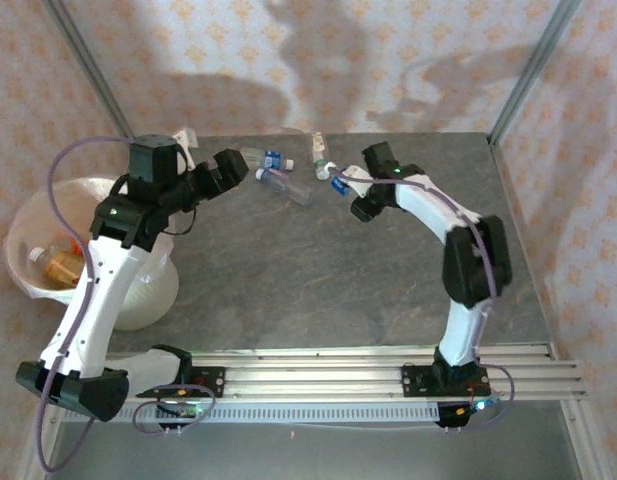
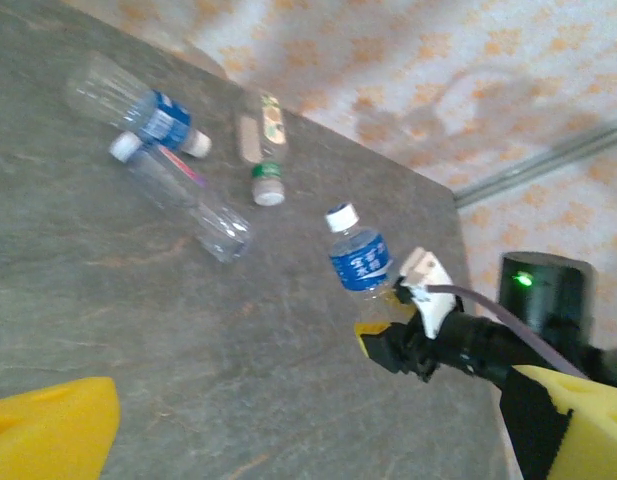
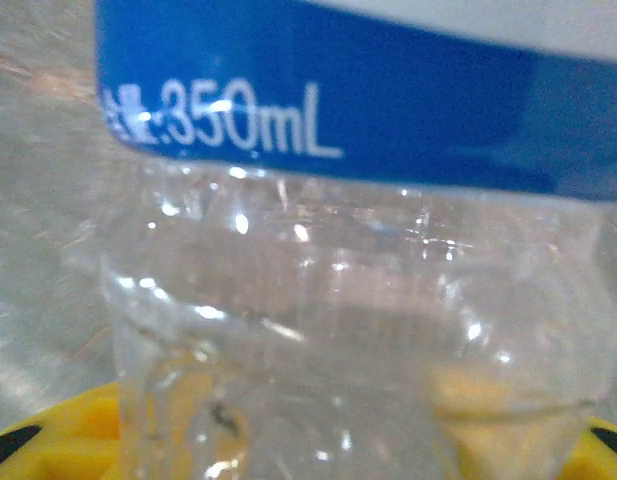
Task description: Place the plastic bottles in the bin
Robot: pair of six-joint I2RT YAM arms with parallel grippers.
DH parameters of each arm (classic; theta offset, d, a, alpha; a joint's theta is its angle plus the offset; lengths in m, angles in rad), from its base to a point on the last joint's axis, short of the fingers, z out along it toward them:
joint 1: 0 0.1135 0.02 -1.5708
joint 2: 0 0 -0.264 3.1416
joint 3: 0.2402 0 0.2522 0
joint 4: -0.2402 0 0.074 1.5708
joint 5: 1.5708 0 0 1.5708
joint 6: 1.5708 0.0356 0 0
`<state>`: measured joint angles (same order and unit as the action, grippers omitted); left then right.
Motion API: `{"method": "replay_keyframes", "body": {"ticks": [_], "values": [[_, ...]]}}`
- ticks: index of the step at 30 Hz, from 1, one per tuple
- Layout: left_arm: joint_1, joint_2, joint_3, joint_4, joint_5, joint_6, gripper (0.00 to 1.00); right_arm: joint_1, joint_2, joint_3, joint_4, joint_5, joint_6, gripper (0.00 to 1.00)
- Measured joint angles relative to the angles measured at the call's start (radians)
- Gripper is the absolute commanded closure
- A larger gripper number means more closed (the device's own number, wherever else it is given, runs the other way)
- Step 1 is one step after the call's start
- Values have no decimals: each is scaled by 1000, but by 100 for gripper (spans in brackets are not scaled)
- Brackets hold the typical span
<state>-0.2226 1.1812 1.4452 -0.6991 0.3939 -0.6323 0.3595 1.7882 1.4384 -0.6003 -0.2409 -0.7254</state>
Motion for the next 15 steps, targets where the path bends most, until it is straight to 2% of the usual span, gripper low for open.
{"method": "replay_keyframes", "body": {"ticks": [4,7,11,15], "values": [[-64,23,-23,84,49,-25,0,27,-275,-163,109,-167,185,56],[-129,62,-29,177,101,-41,0,86,-392,-240,217,-312,369,56],[-210,122,-30,277,156,-41,0,167,-422,-291,350,-460,604,56],[-256,153,-30,288,130,-13,0,201,-422,-335,465,-569,825,56]]}}
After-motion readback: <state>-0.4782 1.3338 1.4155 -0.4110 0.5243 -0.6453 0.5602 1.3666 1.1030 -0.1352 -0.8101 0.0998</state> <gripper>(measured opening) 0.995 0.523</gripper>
